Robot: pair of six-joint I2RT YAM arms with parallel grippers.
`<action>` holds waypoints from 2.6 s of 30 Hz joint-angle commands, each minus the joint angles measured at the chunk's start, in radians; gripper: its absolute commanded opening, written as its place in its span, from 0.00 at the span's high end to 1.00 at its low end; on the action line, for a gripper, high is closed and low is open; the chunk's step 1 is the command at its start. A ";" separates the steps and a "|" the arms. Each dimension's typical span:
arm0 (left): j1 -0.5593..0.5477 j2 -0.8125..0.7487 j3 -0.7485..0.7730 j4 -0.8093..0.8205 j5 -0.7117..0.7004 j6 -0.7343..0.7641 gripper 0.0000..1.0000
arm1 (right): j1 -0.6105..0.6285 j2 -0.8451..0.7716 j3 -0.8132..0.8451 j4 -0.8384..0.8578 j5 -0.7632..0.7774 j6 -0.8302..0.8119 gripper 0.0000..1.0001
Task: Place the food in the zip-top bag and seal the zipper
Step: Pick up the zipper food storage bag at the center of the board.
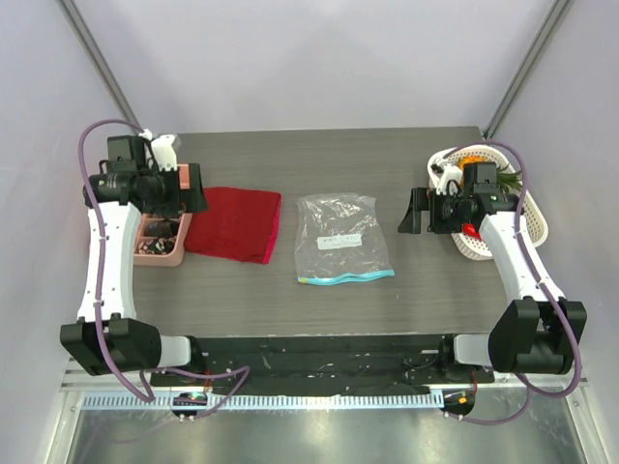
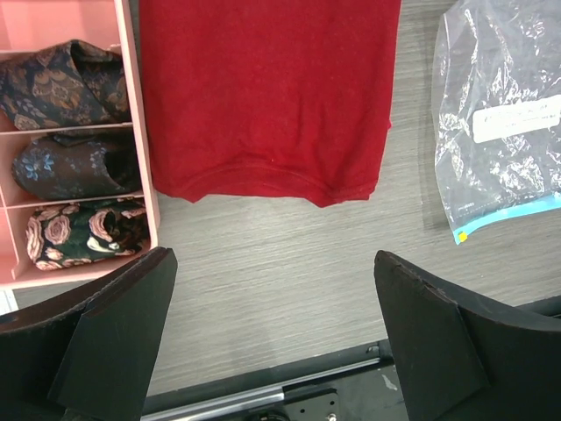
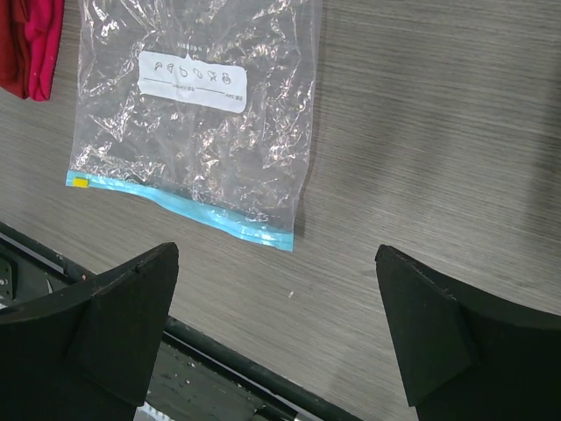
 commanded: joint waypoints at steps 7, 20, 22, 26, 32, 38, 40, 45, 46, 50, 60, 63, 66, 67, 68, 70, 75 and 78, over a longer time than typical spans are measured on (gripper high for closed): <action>-0.006 -0.103 -0.020 0.092 0.014 0.102 0.00 | 0.027 0.042 -0.066 0.118 0.026 0.087 0.00; -0.152 -0.283 -0.244 0.235 0.192 0.257 0.00 | 0.031 0.161 -0.207 0.177 -0.022 0.177 0.01; -0.180 -0.288 -0.261 0.238 0.200 0.266 0.00 | 0.031 0.177 -0.219 0.196 -0.039 0.193 0.01; -0.204 -0.294 -0.284 0.259 0.235 0.271 0.00 | 0.031 0.226 -0.250 0.214 -0.096 0.220 0.05; -0.255 -0.309 -0.313 0.298 0.264 0.280 0.00 | 0.031 0.322 -0.277 0.253 -0.151 0.269 0.11; -0.304 -0.295 -0.344 0.316 0.275 0.297 0.00 | 0.031 0.446 -0.270 0.320 -0.257 0.305 0.27; -0.325 -0.285 -0.358 0.318 0.260 0.301 0.00 | 0.031 0.499 -0.261 0.320 -0.301 0.308 0.38; -0.460 -0.289 -0.414 0.348 0.125 0.346 0.05 | 0.031 0.494 -0.225 0.312 -0.373 0.325 0.74; -0.485 -0.294 -0.427 0.365 0.091 0.349 0.07 | 0.031 0.482 -0.218 0.303 -0.388 0.331 0.91; -0.647 -0.311 -0.463 0.442 -0.029 0.347 0.14 | 0.031 0.418 -0.202 0.270 -0.461 0.360 0.99; -1.025 -0.211 -0.502 0.603 -0.331 0.438 0.17 | 0.048 0.321 -0.210 0.263 -0.556 0.444 0.99; -1.118 -0.163 -0.520 0.666 -0.411 0.426 0.21 | 0.048 0.315 -0.213 0.257 -0.599 0.455 0.99; -1.187 -0.128 -0.549 0.738 -0.448 0.418 0.25 | 0.048 0.298 -0.211 0.250 -0.599 0.455 0.99; -1.215 -0.119 -0.559 0.756 -0.452 0.426 0.25 | 0.048 0.293 -0.213 0.250 -0.600 0.457 0.99; -1.227 -0.098 -0.569 0.791 -0.466 0.427 0.26 | 0.048 0.289 -0.214 0.250 -0.603 0.460 0.99; -1.246 -0.064 -0.574 0.822 -0.472 0.426 0.28 | 0.048 0.278 -0.221 0.248 -0.608 0.464 0.99; -1.264 0.079 -0.546 0.884 -0.515 0.367 0.35 | 0.048 0.264 -0.227 0.245 -0.614 0.470 0.99; -1.263 0.129 -0.543 0.924 -0.538 0.358 0.37 | 0.048 0.252 -0.234 0.240 -0.622 0.470 0.99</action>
